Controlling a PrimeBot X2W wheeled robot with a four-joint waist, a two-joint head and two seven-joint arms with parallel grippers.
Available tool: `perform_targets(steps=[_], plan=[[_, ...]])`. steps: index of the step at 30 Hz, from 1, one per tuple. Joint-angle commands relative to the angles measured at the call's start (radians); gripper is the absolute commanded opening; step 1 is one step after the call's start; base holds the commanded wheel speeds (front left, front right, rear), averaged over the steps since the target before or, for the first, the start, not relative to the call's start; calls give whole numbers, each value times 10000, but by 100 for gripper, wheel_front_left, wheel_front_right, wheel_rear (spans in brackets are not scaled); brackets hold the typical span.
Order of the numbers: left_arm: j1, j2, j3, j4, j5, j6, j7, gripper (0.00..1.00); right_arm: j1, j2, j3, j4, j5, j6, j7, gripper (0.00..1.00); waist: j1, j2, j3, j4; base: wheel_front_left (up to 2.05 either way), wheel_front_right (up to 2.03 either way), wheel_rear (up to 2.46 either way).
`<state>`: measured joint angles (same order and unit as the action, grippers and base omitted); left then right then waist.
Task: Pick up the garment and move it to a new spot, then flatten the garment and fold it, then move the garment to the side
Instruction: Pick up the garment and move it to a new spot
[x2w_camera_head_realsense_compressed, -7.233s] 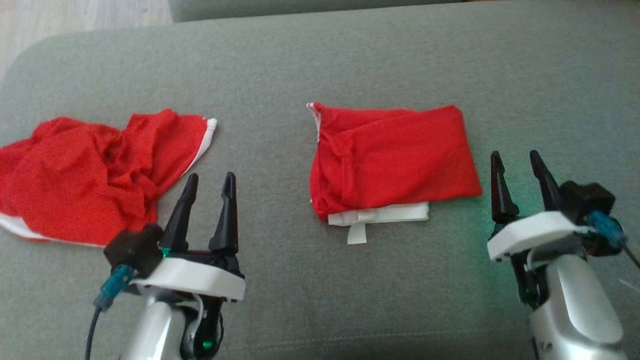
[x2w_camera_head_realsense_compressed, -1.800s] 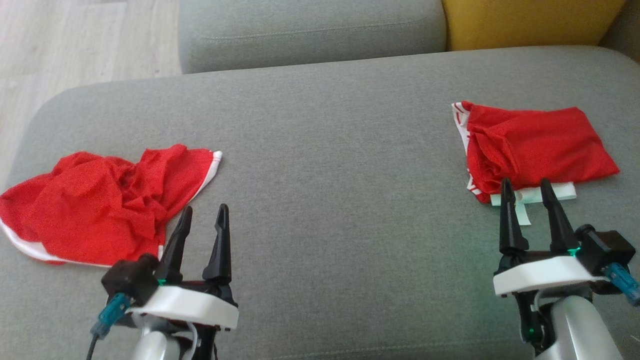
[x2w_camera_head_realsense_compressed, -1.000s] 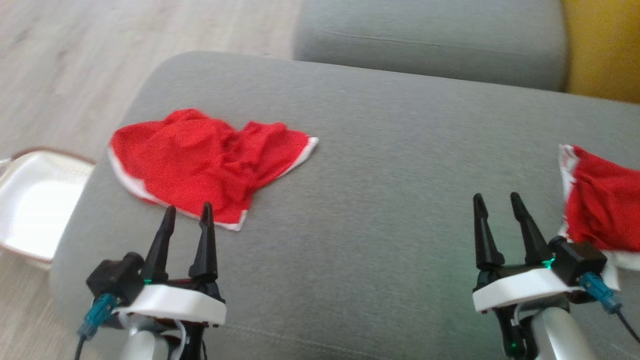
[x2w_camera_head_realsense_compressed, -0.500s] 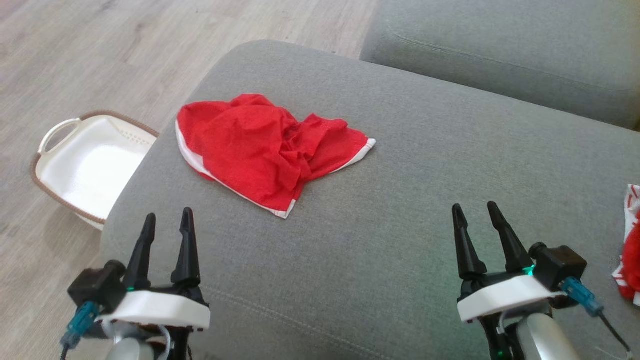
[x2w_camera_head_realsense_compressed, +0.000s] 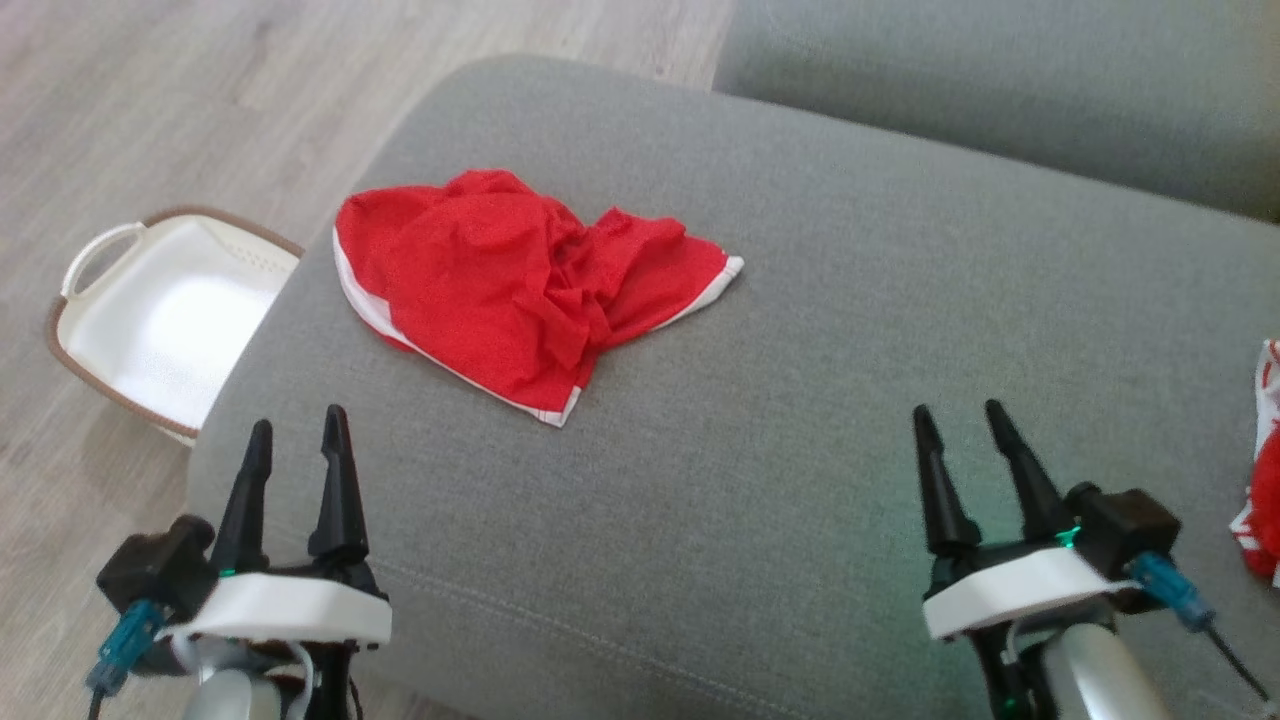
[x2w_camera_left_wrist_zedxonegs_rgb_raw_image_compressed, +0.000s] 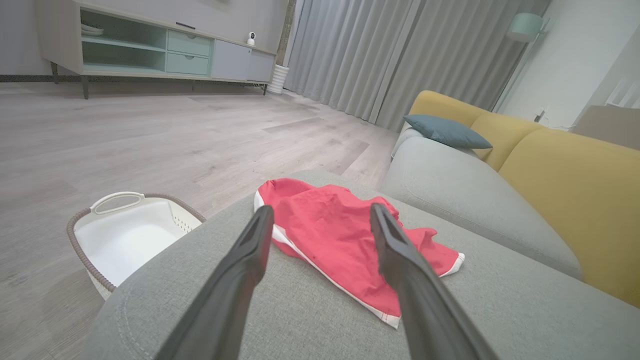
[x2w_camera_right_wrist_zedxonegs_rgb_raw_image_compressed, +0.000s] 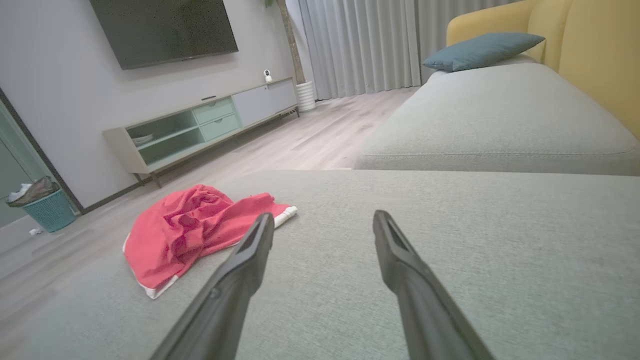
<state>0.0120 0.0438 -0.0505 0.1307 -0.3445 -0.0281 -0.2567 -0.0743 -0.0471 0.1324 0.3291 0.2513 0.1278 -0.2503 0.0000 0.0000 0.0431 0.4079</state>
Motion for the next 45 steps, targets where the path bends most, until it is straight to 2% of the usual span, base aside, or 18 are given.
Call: perform_targets(steps=[1, 5, 10, 17, 21, 25, 31, 36, 37, 38, 39, 45], plan=[[-626, 64, 362, -231, 65, -86, -51, 100, -503, -32, 44, -409, -184, 29, 4, 100, 0, 0, 274, -89, 0, 0, 0], [-1034, 65, 384, 243, 232, -113, -51, 100, -592, -32, -259, -715, -546, 29, 192, 100, 0, 0, 725, -174, 0, 0, 0], [-2227, 242, 348, 1593, 493, -257, -21, 100, -743, -32, -1001, -1623, -1197, 29, 642, 100, 0, 0, 1527, -324, 0, 0, 0], [-4311, 900, -323, 3984, 746, -653, 1548, 100, -881, -32, -1961, -3461, -2005, 29, 1567, 100, 0, 0, 2635, -488, 0, 0, 0], [-5434, 1176, -772, 5320, 666, -878, 2585, 100, -956, -135, -2092, -4414, -2235, 29, 2093, 100, 0, 0, 3153, -551, 0, 0, 0], [-6395, 1321, -1124, 6456, 594, -965, 3080, 100, -1038, -293, -2128, -5040, -2249, 29, 2468, 100, 0, 0, 3540, -641, 0, 0, 0], [-7230, 1405, -1917, 7720, 367, -1018, 3648, 100, -1031, -316, -2099, -5451, -2238, 29, 2701, 100, 0, 0, 3823, -805, 0, 0, 0], [-7578, 1486, -2613, 8293, -355, -1023, 4006, 100, -1101, -304, -2131, -5544, -2226, 29, 2752, 100, 0, 0, 3917, -943, 0, 0, 0], [-7615, 1520, -2762, 8360, -518, -1023, 4069, 86, -1122, -295, -2138, -5534, -2212, 29, 2741, 100, 0, 0, 3909, -973, 0, 0, 0], [-7642, 1552, -2896, 8405, -681, -1023, 4112, 19, -1139, -283, -2143, -5513, -2197, 29, 2725, 100, 0, 0, 3889, -1003, 0, 0, 0], [-7658, 1586, -3019, 8426, -854, -1024, 4130, 0, -1152, -268, -2143, -5476, -2179, 29, 2701, 100, 0, 0, 3850, -1034, 0, 0, 0], [-7658, 1916, -3339, 8255, -1794, -1024, 3558, 0, -1170, -153, -2004, -5045, -2040, 29, 2429, 100, 0, 0, 3361, -1267, 0, 0, 0]])
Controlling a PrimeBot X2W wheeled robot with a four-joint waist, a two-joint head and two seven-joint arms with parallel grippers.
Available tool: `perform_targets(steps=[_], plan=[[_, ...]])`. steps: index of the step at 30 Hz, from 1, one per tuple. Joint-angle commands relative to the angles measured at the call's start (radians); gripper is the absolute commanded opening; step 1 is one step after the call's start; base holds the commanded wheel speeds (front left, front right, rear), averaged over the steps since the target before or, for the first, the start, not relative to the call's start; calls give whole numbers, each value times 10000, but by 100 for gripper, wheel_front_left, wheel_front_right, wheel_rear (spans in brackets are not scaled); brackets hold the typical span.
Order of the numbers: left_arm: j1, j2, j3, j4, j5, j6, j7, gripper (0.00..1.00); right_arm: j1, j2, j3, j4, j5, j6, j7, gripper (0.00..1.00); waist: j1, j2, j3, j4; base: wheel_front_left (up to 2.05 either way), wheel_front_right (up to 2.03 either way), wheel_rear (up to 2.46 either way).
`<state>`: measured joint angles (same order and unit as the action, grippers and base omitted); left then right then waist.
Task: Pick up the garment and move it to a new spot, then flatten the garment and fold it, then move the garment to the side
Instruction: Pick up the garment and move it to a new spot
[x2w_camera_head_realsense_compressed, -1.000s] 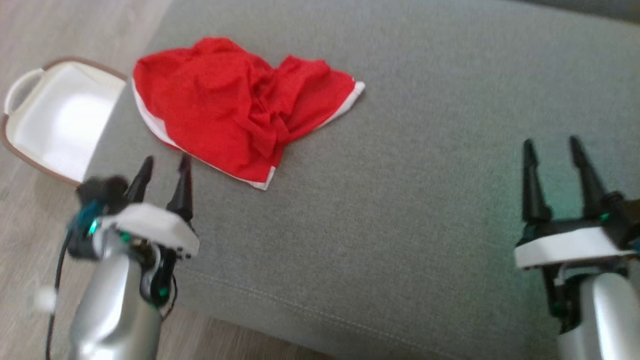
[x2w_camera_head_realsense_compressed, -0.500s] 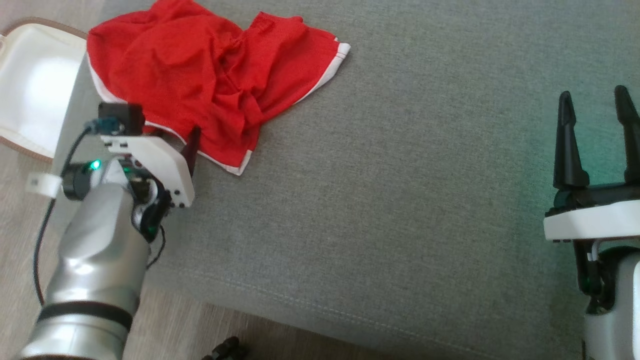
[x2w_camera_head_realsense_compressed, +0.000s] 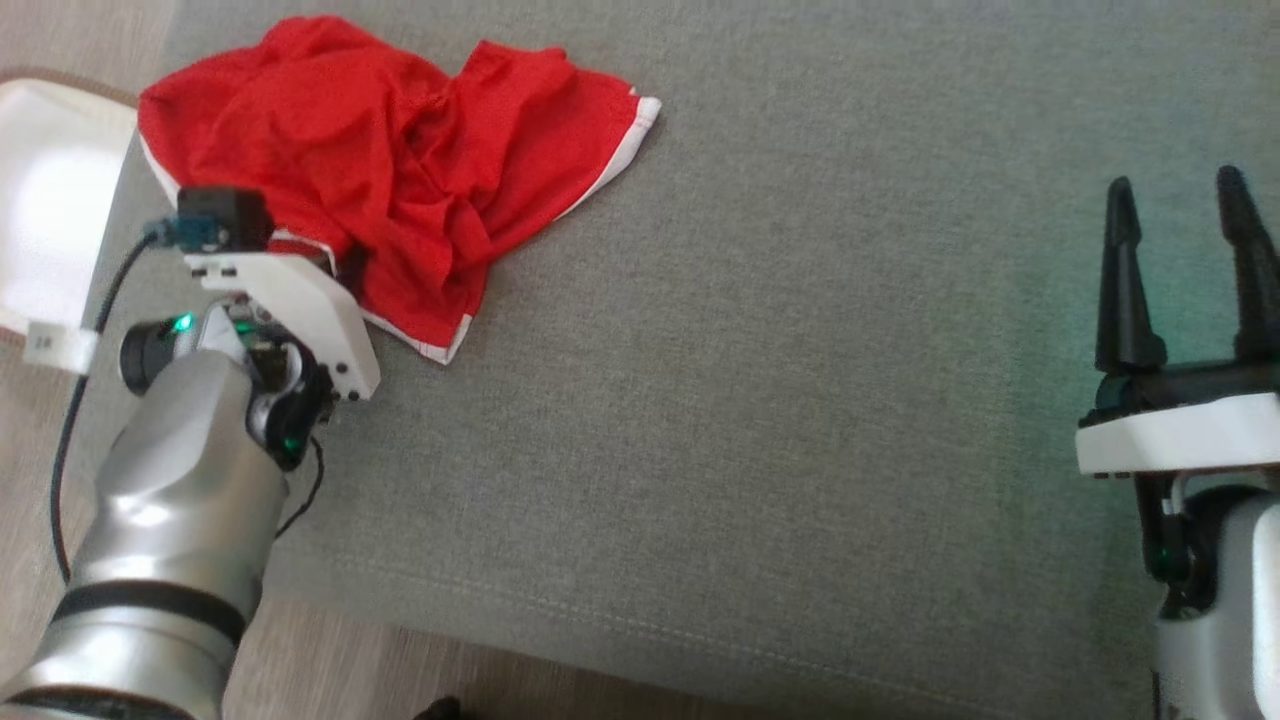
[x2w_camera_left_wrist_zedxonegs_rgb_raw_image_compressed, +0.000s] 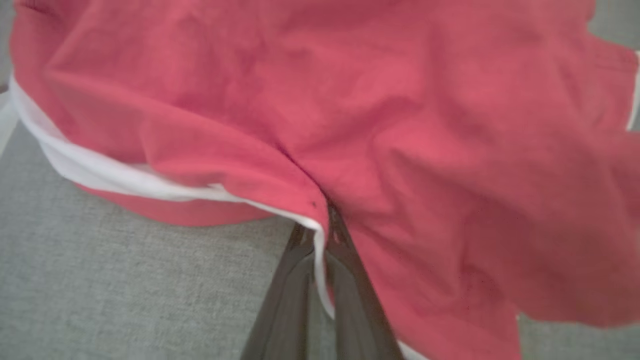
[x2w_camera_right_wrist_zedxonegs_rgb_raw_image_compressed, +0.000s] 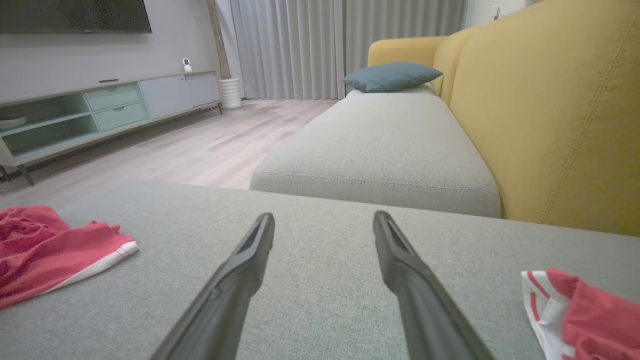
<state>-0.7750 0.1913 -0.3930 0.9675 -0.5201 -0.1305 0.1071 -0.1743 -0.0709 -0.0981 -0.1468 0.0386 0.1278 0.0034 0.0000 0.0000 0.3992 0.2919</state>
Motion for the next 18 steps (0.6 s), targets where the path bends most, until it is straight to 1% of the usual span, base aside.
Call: perform_targets(steps=[1, 5, 9, 13, 14, 18], plan=[[213, 442, 86, -113, -37, 0, -79, 0, -170, 85, 301, -286, 86, 29, -108, 100, 0, 0, -200, -107, 0, 0, 0], [263, 617, 112, -486, -526, -1, -838, 0, -150, 157, 359, 169, 253, 29, -407, 100, 0, 0, -765, -327, 0, 0, 0], [338, 624, 393, -1208, -1160, -1, -1622, 0, -52, 195, 435, 696, 447, 29, -706, 100, 0, 0, -1428, -591, 0, 0, 0], [404, 555, 681, -2127, -1484, 20, -2204, 0, 60, 202, 560, 1237, 929, 29, -1023, 100, 0, 0, -2038, -948, 0, 0, 0], [454, 494, 779, -2696, -1537, 172, -2390, 0, 72, 203, 665, 1475, 1123, 29, -1169, 100, 0, 0, -2289, -1205, 0, 0, 0], [594, 358, 856, -3963, -1519, 654, -2514, 0, 24, 204, 883, 1838, 1395, 29, -1407, 100, 0, 0, -2635, -1803, 0, 0, 0]])
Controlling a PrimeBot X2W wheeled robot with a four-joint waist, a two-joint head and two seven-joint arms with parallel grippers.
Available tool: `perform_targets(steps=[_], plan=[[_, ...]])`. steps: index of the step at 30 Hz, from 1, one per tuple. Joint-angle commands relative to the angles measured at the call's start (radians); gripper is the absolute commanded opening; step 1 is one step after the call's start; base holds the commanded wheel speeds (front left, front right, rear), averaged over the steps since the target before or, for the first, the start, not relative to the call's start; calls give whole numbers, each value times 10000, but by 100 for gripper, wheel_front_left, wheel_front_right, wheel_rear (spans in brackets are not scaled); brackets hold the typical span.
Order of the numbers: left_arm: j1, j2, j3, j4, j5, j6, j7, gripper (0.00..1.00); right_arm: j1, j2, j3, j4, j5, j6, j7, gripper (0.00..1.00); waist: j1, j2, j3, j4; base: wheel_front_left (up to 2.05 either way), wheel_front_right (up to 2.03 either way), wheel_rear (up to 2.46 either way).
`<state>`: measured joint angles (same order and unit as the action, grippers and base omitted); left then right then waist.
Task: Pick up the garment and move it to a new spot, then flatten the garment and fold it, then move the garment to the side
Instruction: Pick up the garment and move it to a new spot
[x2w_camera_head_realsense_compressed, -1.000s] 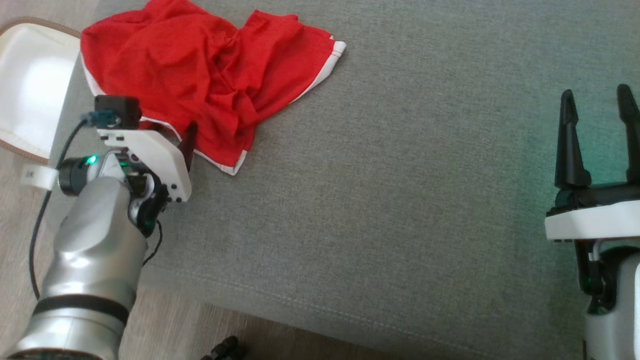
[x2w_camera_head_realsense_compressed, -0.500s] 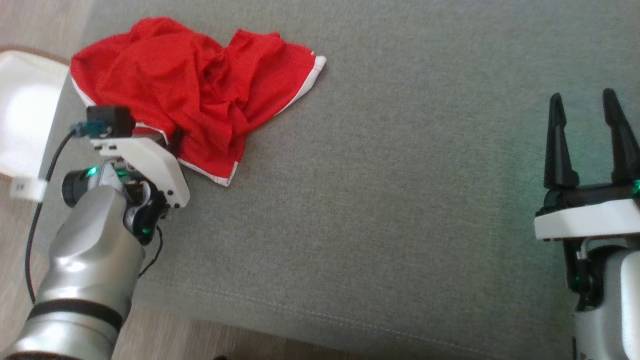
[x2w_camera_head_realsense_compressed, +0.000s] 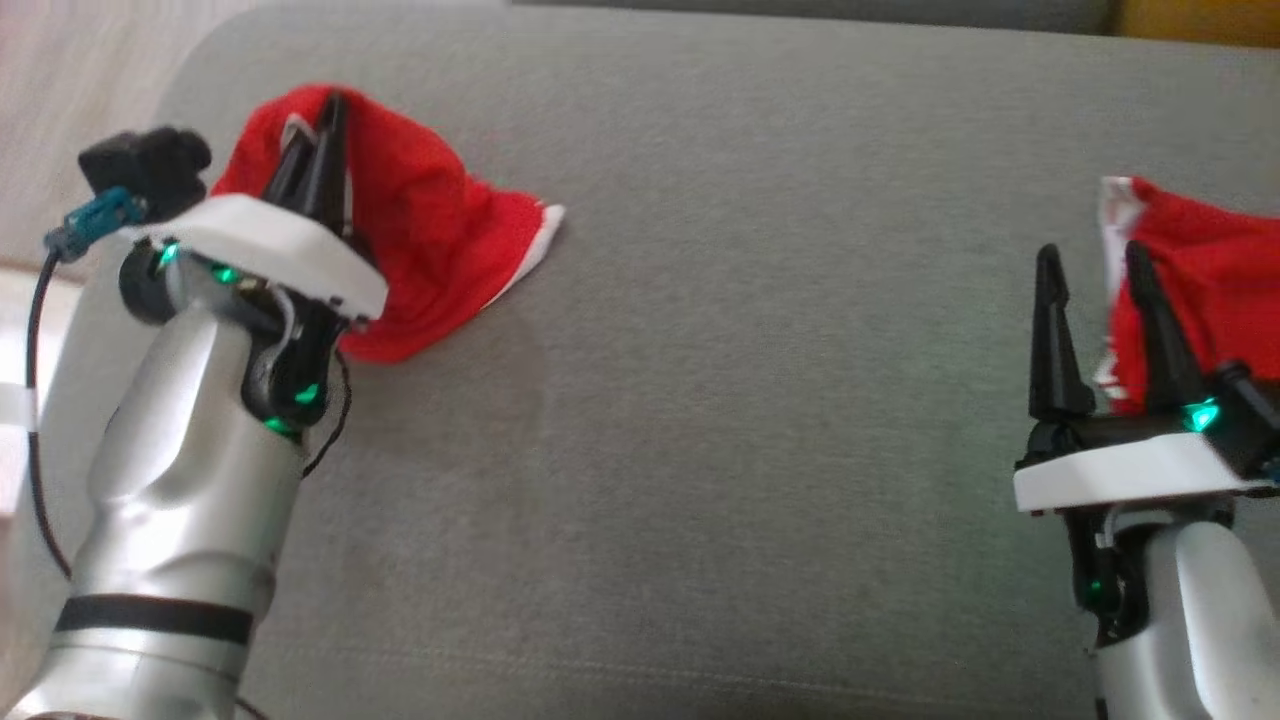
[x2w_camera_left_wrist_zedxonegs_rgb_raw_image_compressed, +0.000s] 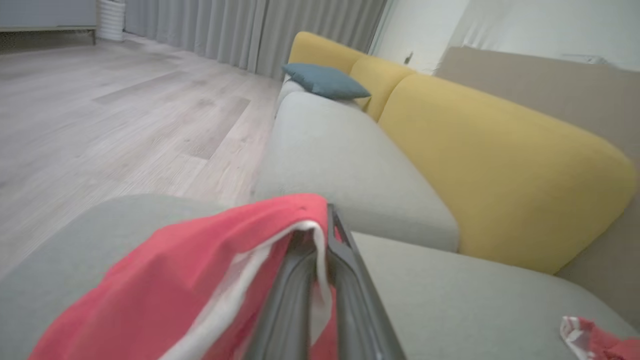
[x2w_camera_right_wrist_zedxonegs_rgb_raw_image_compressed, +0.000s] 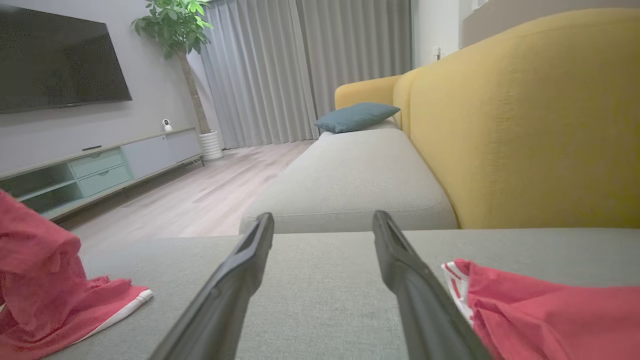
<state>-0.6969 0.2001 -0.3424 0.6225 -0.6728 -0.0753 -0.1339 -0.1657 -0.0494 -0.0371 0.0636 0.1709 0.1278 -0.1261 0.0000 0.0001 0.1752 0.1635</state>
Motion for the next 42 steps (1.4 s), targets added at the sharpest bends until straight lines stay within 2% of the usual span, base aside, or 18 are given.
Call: perform_targets(steps=[1, 7, 14, 19, 22, 26, 27, 33, 35, 42], plan=[[-164, 246, 325, -831, 58, 234, -86, 0, -82, -11, 280, -198, 126, 29, -170, 100, 0, -1, -438, -652, 0, 0, 0], [-159, -16, 134, -2351, 335, 1008, 124, 0, -237, -10, 306, 163, 354, 29, -469, 100, 0, -1, -610, -1466, 0, 0, 0], [-538, -656, -264, -3308, 516, 1504, 333, 0, -403, -9, 376, 448, 530, 29, -701, 100, 0, -1, -542, -2201, 0, 0, 0], [-802, -1086, -619, -3621, 591, 1710, 196, 0, -481, -9, 411, 599, 607, 29, -829, 100, 0, -1, -479, -2554, 0, 0, 0], [-857, -1214, -1215, -3589, 928, 1746, 208, 0, -526, -9, 438, 678, 653, 29, -892, 100, 0, -1, -443, -2702, 0, 0, 0], [-600, -1340, -2194, -3189, 1302, 1690, 328, 0, -608, -9, 475, 727, 712, 29, -960, 100, 0, -1, -314, -2846, 0, 0, 0], [-600, -1340, -2194, -3189, 1302, 1690, 328, 0, -608, -9, 475, 727, 712, 29, -960, 100, 0, -1, -314, -2846, 0, 0, 0], [31, -1476, -3466, -2171, 1341, 1731, -17, 0, -692, -9, 494, 826, 758, 29, -1043, 100, 0, -1, -136, -3004, 0, 0, 0], [164, -1489, -3944, -1819, 1326, 1726, -133, 100, -706, -9, 517, 867, 761, 29, -1060, 100, 0, -1, -98, -3032, 0, 0, 0], [366, -1496, -5110, -1322, 514, 1792, -424, 100, -650, -9, 485, 1042, 762, 29, -1107, 100, 0, -1, -150, -2852, 0, 0, 0]])
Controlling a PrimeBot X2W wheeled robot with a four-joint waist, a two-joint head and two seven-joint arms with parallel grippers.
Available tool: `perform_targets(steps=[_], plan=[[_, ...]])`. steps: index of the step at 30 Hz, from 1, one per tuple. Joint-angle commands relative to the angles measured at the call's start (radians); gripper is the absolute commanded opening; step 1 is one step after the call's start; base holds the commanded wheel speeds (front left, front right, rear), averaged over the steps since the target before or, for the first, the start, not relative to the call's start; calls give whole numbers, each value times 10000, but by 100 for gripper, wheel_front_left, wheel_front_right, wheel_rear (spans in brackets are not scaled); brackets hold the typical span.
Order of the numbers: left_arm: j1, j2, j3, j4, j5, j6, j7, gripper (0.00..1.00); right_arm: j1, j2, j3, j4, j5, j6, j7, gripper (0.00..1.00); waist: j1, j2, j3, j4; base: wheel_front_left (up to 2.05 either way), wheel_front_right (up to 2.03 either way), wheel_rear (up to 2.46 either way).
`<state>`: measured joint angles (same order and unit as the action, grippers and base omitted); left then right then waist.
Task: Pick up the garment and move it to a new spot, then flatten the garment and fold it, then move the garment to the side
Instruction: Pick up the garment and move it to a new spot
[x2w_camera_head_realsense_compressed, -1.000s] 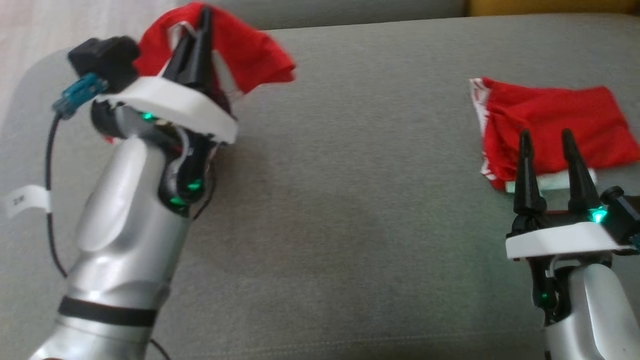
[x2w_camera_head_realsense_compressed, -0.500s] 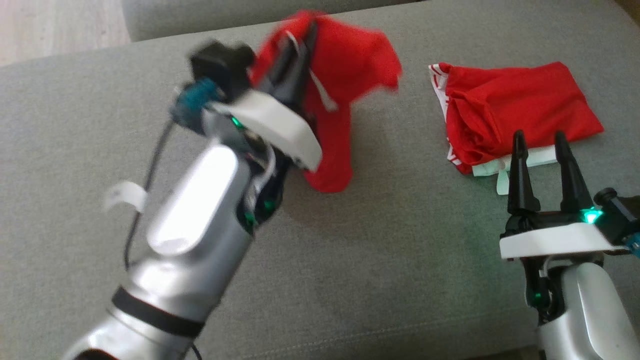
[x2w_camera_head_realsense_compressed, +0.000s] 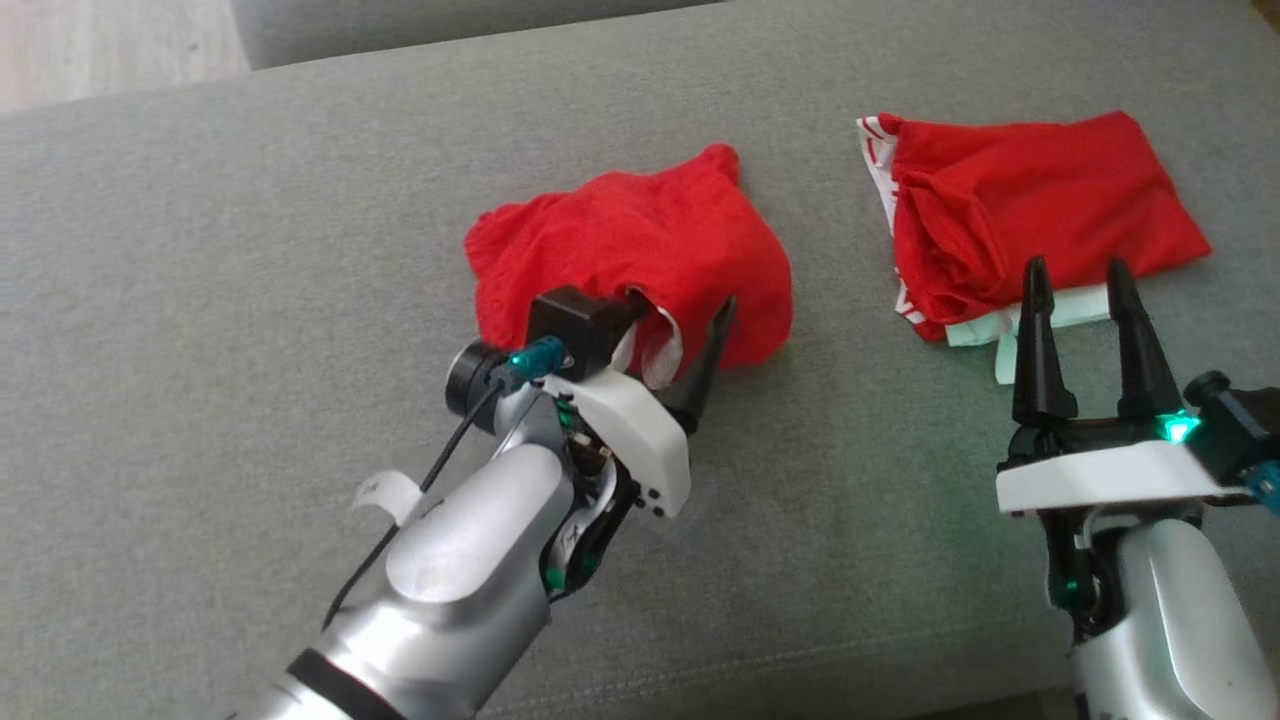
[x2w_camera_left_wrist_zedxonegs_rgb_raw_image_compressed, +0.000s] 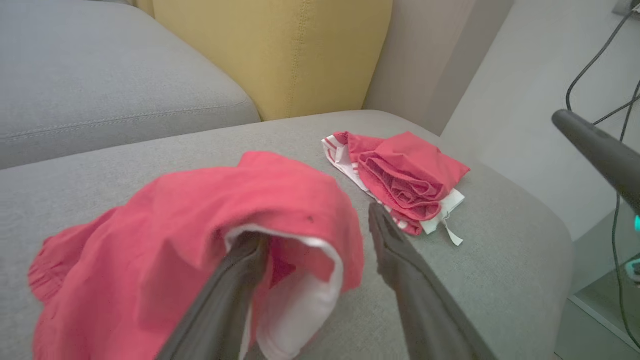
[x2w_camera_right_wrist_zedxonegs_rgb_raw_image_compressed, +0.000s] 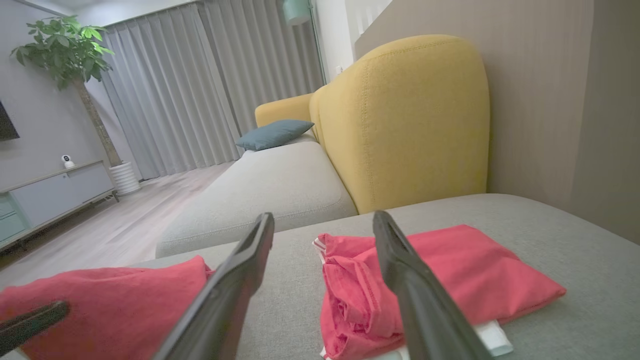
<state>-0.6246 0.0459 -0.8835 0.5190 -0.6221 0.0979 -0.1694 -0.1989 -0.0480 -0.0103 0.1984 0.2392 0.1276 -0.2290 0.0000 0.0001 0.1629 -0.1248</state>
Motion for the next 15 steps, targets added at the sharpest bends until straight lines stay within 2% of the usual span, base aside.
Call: perform_targets(steps=[1, 6, 12, 15], plan=[[-362, 46, 220, -211, -70, 76, -103, 100, -309, -22, 213, -282, 73, 31, -80, 100, 0, -1, -66, 87, 0, 0, 0], [-434, 45, -476, 124, -157, -144, 90, 100, -219, -22, 252, -192, 76, 31, -89, 100, 0, -1, -315, 449, 0, 0, 0], [-225, 59, -1350, 488, -279, -725, 1103, 100, -156, -22, 344, -106, 141, 31, -100, 100, 0, -1, -635, 716, 0, 0, 0], [-57, 284, -1576, 520, -300, -886, 1437, 100, -103, -22, 350, -60, 170, 31, -109, 100, 0, -1, -758, 783, 0, 0, 0]])
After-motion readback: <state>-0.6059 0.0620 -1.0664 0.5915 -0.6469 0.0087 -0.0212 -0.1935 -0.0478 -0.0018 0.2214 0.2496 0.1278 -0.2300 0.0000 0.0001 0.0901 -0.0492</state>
